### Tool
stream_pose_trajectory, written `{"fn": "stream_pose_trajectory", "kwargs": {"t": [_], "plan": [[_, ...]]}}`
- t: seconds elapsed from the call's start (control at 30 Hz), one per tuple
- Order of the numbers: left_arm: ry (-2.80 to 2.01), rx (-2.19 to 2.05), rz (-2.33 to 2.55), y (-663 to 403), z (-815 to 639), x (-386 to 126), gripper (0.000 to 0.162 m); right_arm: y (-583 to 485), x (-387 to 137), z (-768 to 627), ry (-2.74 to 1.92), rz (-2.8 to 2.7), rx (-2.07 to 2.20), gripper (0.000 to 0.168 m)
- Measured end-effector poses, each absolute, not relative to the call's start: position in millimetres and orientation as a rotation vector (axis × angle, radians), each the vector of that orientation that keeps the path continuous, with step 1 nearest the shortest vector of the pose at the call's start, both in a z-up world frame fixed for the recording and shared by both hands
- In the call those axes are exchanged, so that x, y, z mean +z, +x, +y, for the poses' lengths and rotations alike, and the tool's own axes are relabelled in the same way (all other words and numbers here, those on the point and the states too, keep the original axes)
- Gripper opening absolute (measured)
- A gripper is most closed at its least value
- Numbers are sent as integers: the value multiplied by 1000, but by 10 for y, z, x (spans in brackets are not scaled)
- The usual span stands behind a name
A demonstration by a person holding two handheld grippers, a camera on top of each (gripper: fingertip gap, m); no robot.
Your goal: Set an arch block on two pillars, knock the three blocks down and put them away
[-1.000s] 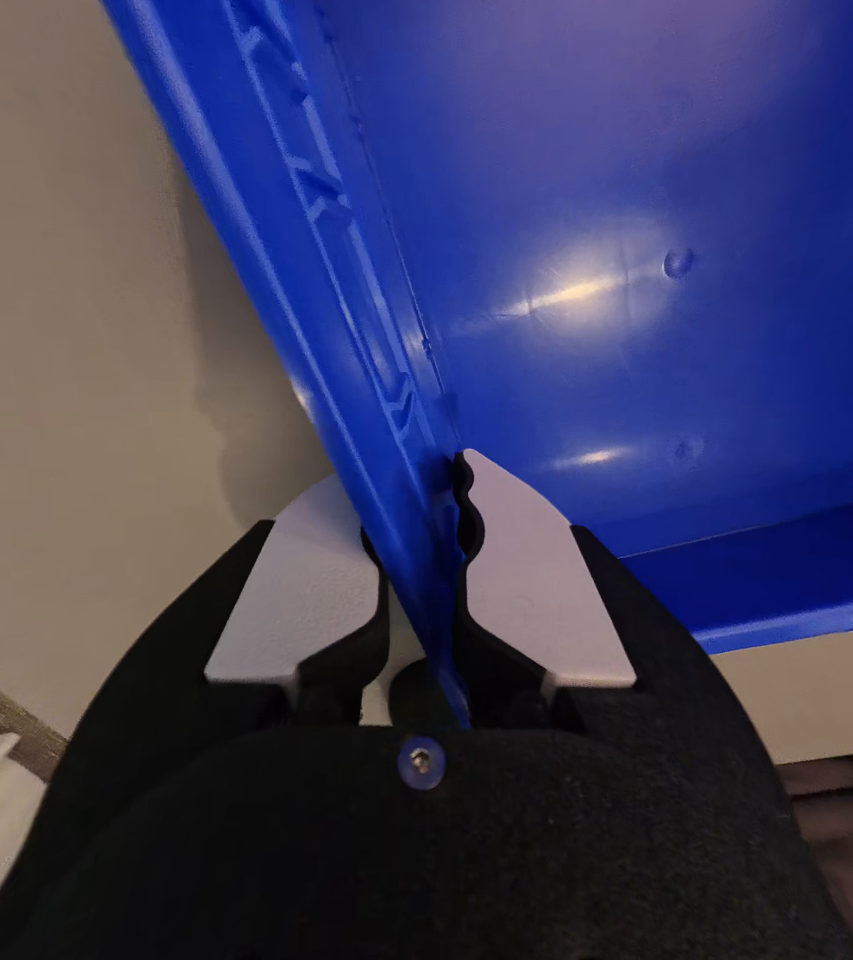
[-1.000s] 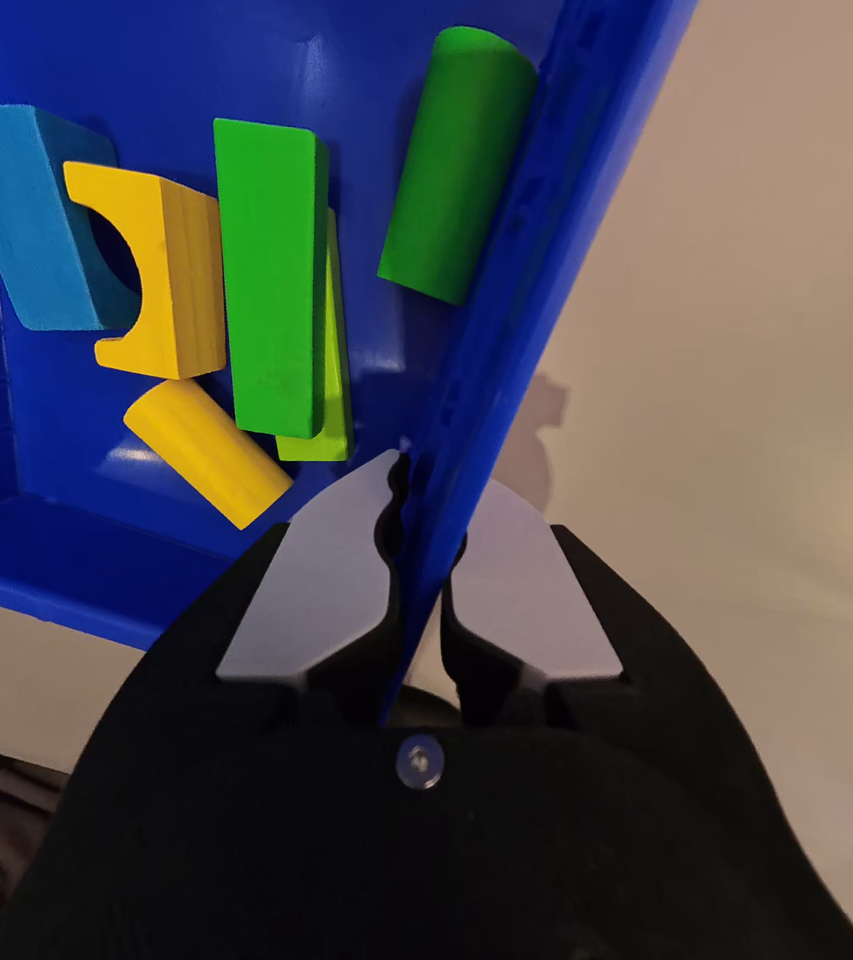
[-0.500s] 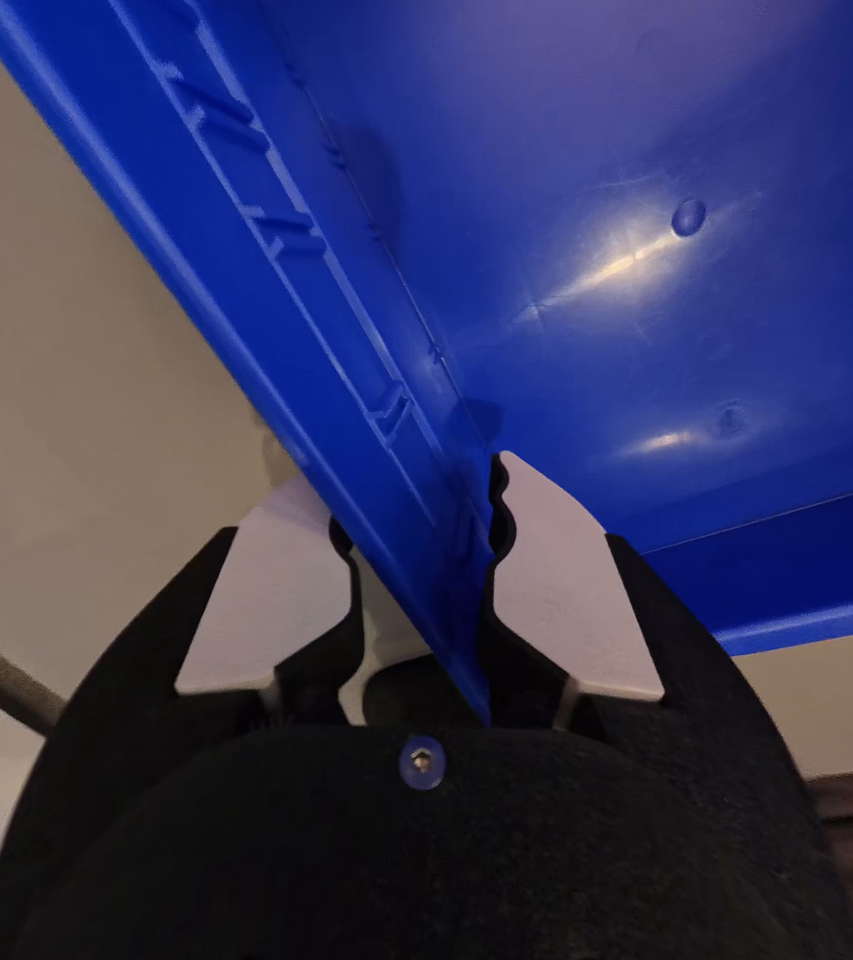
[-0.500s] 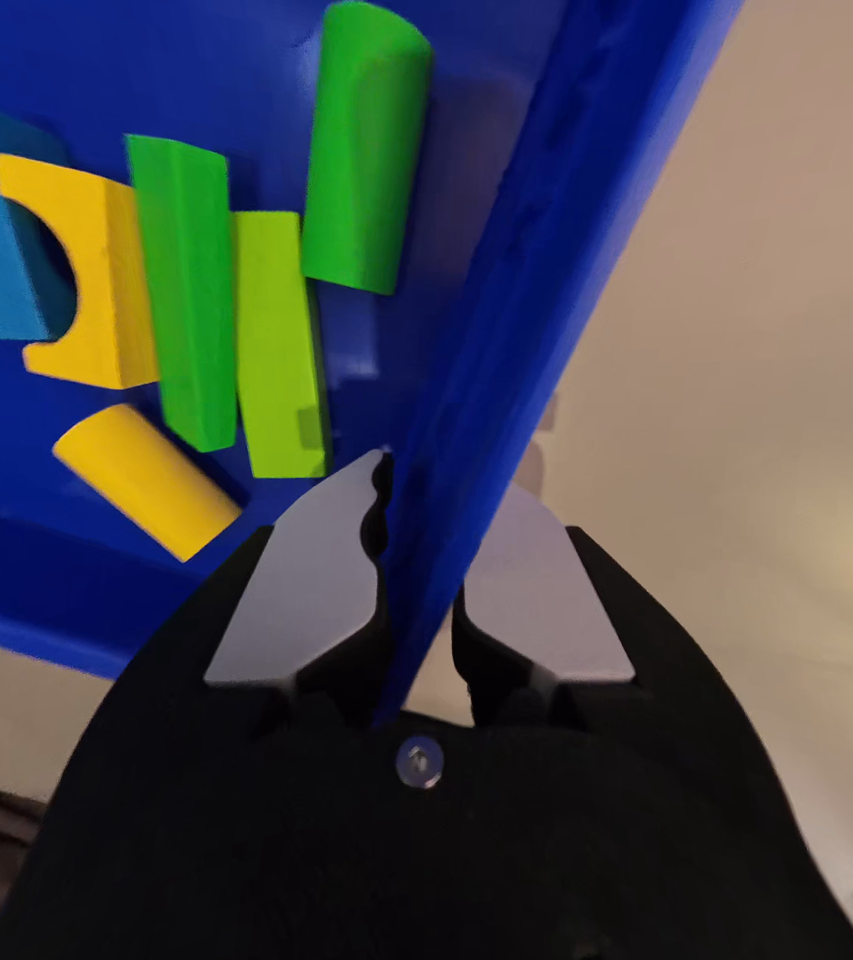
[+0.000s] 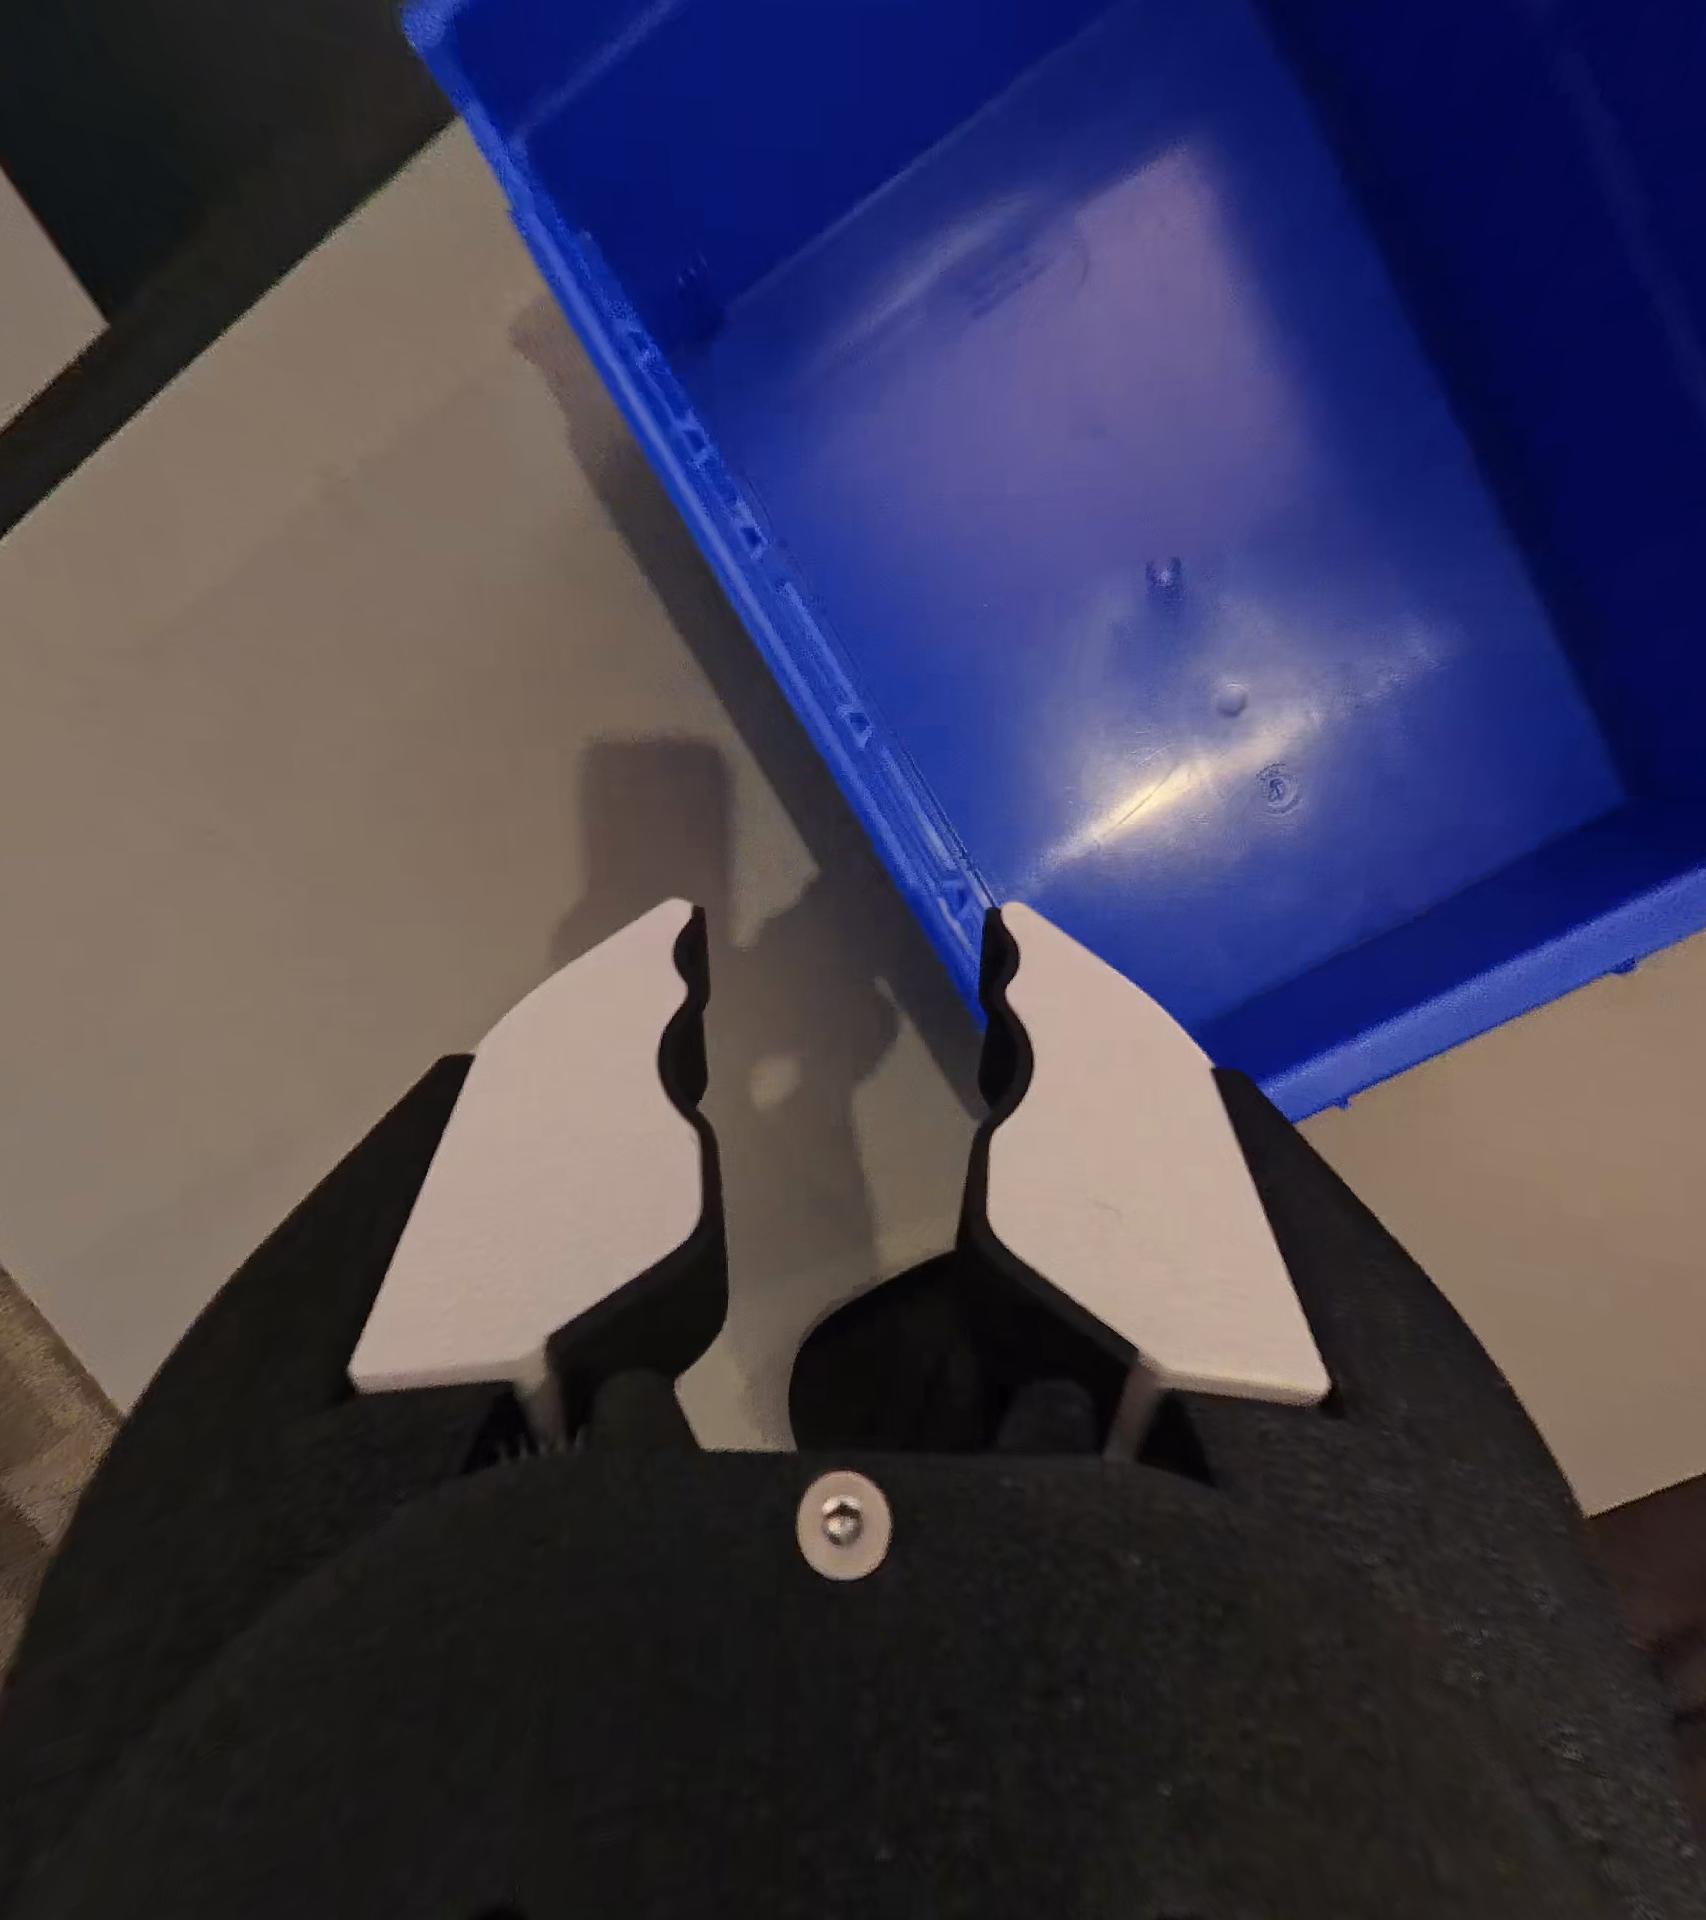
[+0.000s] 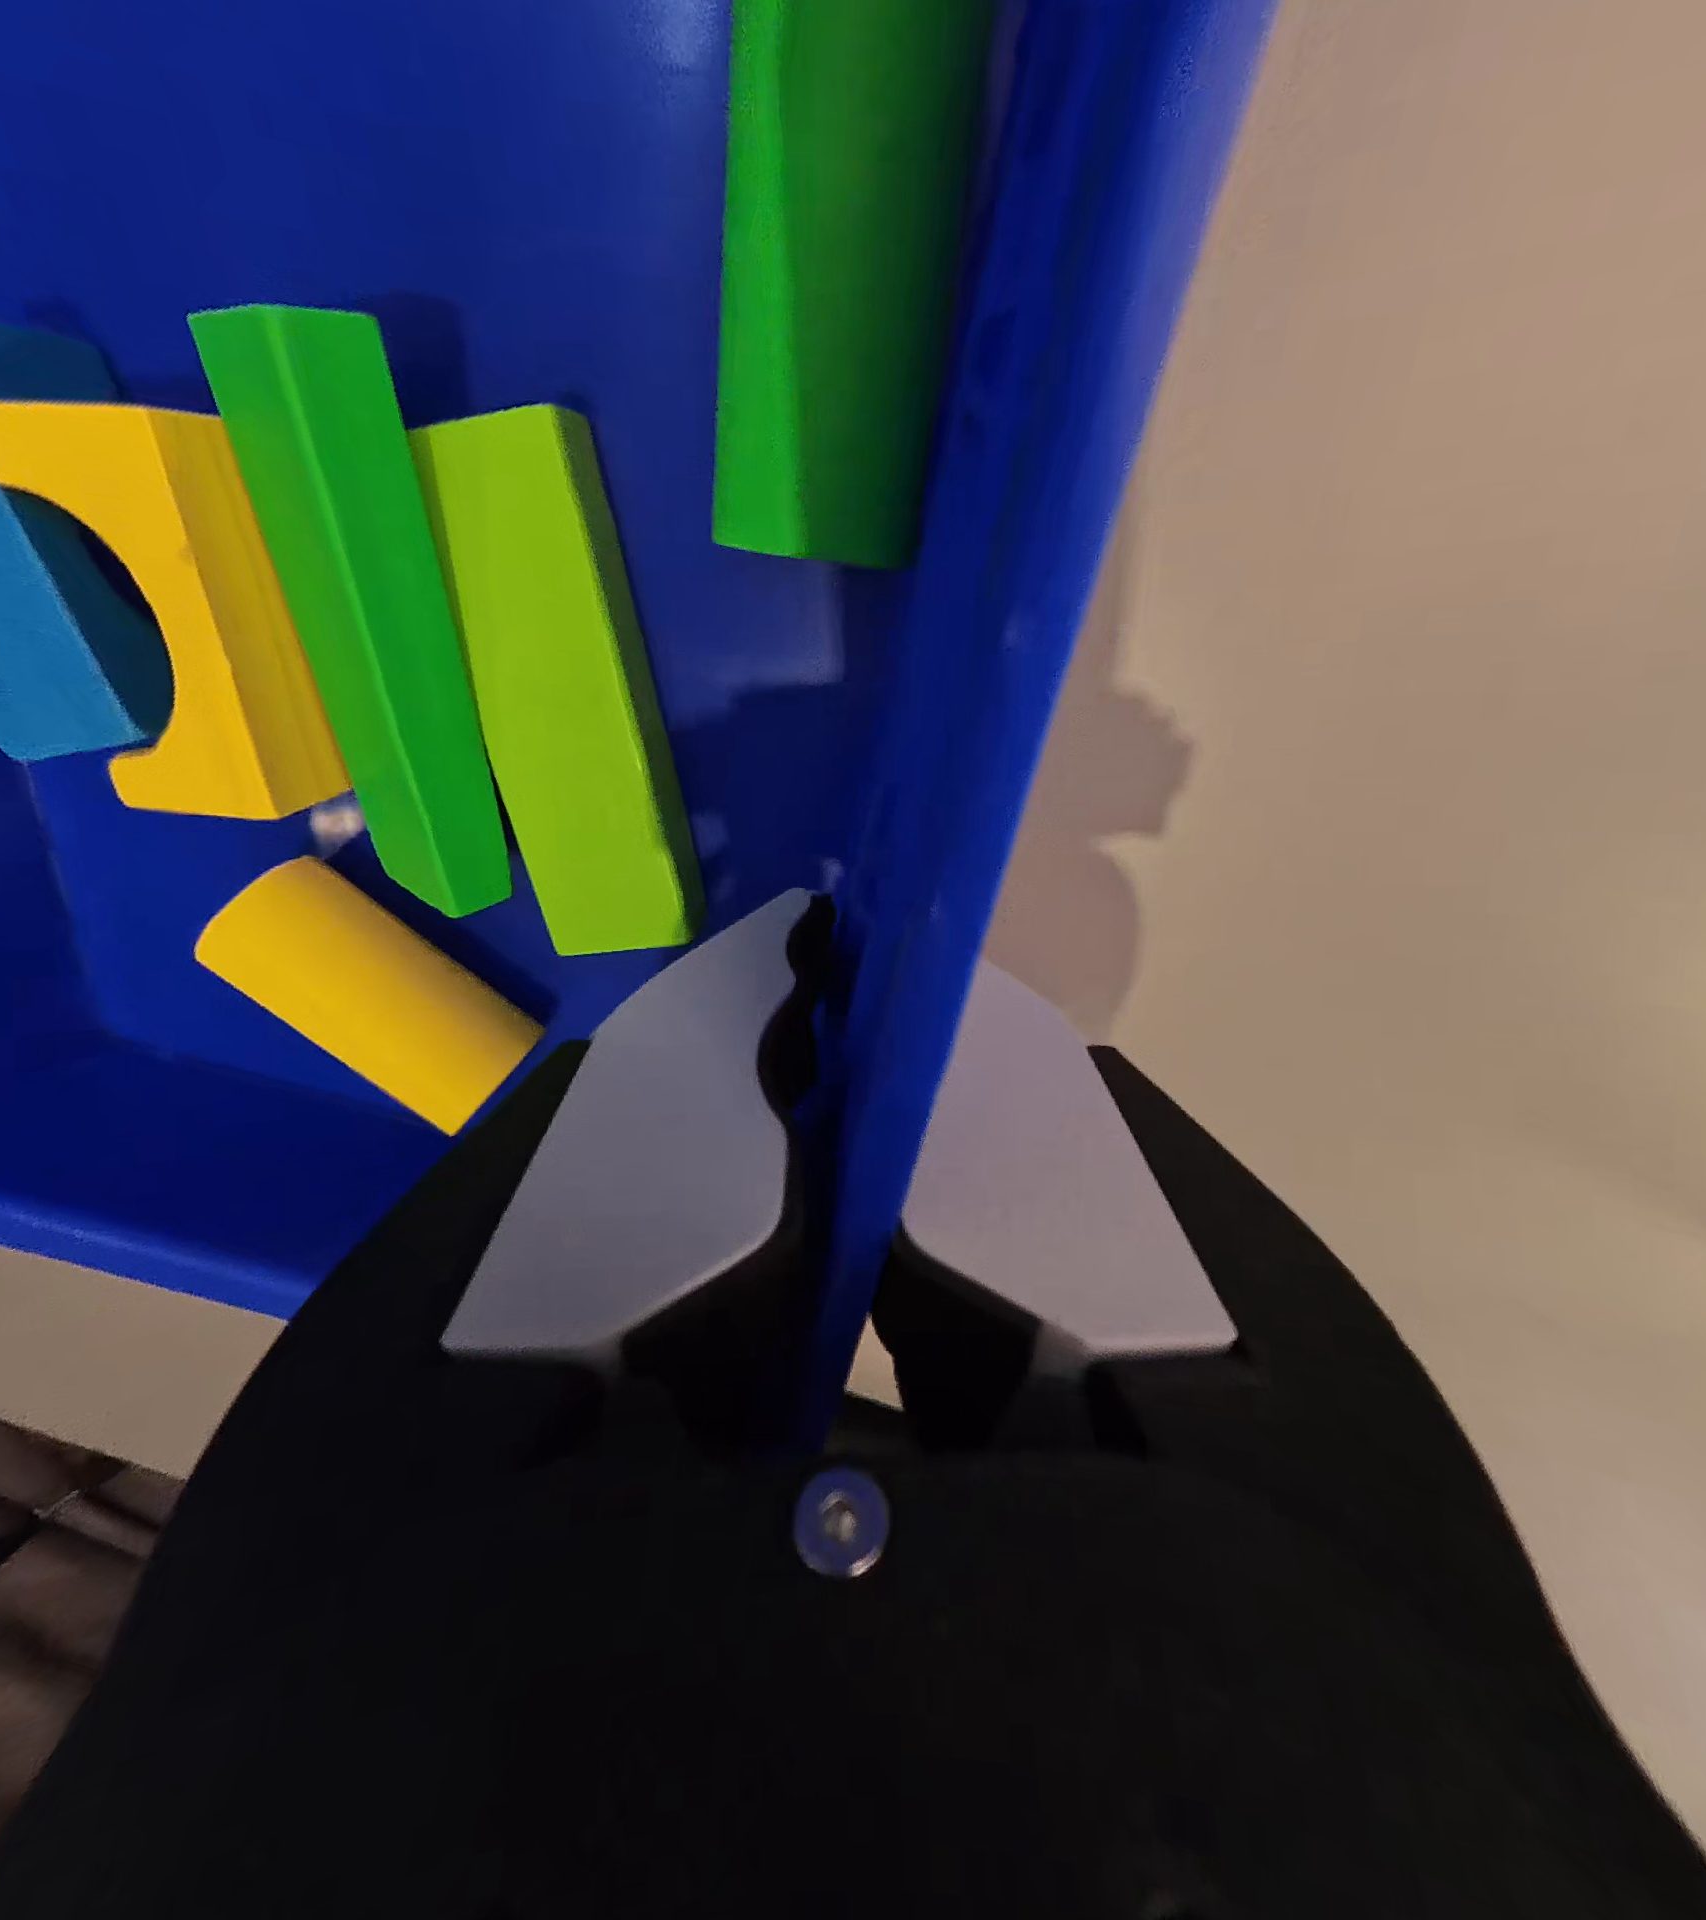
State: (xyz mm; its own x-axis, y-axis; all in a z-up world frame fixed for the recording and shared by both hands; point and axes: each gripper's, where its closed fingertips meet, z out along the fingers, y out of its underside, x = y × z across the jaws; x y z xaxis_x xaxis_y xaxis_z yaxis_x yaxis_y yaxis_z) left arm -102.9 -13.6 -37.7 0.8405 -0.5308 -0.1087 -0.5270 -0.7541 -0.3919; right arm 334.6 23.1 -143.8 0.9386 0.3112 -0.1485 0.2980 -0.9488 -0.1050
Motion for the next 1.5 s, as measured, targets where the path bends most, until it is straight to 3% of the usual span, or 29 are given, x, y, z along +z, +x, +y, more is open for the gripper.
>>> {"fn": "stream_pose_trajectory", "kwargs": {"t": [0.23, 0.5, 0.83, 1.13, 1.23, 1.33, 1.37, 1.5], "plan": [[-2514, -155, 691, -1283, -226, -46, 48, 3703, -1446, -86, -3231, -439, 196, 8], [-2435, -301, 673, -1436, -332, 155, 46, 3835, -1370, -155, -3132, -326, 220, 6], [-2325, -440, 499, -1809, -365, 417, 42, 3666, -506, 30, -3049, -311, 125, 6], [-2214, -476, 266, -2211, -238, 606, 46, 2085, 343, 537, -2912, -692, 97, 6], [-2211, -478, 207, -2373, -264, 605, 50, 1287, 351, 565, -2882, -854, 212, 6], [-2245, -380, 56, -2734, -319, 547, 82, 485, 229, 537, -2851, -1014, 324, 6], [-2233, -350, -8, -2871, -340, 558, 85, 233, 175, 516, -2841, -1068, 346, 6], [-2130, -364, -191, -3240, -453, 673, 78, -625, -39, 393, -2819, -1265, 400, 7]]}}
